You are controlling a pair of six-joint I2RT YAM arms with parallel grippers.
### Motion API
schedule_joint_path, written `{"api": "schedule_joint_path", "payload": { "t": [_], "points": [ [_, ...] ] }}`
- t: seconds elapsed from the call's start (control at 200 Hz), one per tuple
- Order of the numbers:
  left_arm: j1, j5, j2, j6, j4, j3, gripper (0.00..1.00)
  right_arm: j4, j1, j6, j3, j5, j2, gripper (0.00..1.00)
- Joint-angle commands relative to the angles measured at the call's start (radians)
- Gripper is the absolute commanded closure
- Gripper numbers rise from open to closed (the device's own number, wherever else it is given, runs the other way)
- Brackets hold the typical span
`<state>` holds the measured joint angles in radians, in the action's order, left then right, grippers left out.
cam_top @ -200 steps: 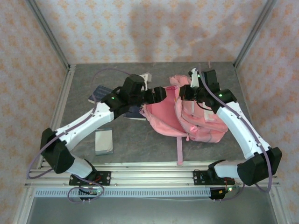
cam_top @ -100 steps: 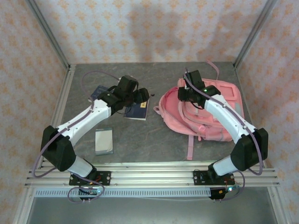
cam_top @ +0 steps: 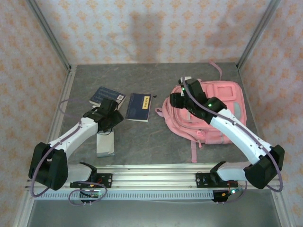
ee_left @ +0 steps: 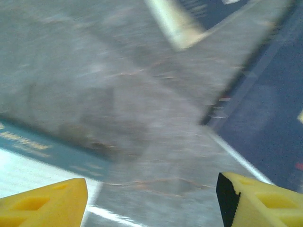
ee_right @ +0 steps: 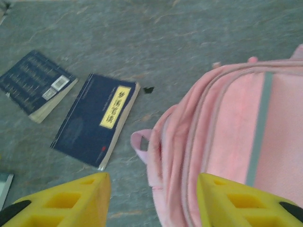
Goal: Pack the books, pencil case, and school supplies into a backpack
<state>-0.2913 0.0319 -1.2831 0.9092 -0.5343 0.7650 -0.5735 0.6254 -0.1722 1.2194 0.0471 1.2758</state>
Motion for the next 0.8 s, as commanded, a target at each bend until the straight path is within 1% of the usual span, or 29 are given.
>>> {"api": "schedule_joint_path", "payload": {
  "t": [0.0,0.085,0.16,0.375,0.485,0.611,0.706,0.796],
  "points": [
    [0.014,-0.023,0.005,0.029,0.040,-0.063,0.27,0.052,0.047,-0.061,-0.052,0.079,0.001,0.49],
    [0.014,-0.020,-0.015,0.021,0.055,-0.094,0.28,0.066,0.076,-0.082,-0.077,0.103,0.013,0.49],
    [0.014,0.006,-0.027,0.012,0.093,-0.127,0.29,0.082,0.091,-0.098,-0.104,0.120,0.014,0.50],
    [0.010,0.130,-0.099,0.010,0.206,-0.191,0.32,0.138,0.092,-0.133,-0.187,0.154,-0.021,0.49],
    [-0.011,0.189,-0.148,0.007,0.263,-0.201,0.33,0.149,0.092,-0.142,-0.208,0.167,-0.027,0.49],
    [-0.086,0.240,-0.180,-0.008,0.320,-0.186,0.34,0.165,0.092,-0.154,-0.227,0.180,-0.031,0.49],
    [-0.175,0.246,-0.202,-0.044,0.306,-0.131,0.34,0.172,0.092,-0.161,-0.237,0.182,-0.038,0.49],
    [-0.246,0.255,-0.218,-0.079,0.287,-0.083,0.35,0.167,0.092,-0.163,-0.245,0.152,-0.048,0.49]
  ]
}}
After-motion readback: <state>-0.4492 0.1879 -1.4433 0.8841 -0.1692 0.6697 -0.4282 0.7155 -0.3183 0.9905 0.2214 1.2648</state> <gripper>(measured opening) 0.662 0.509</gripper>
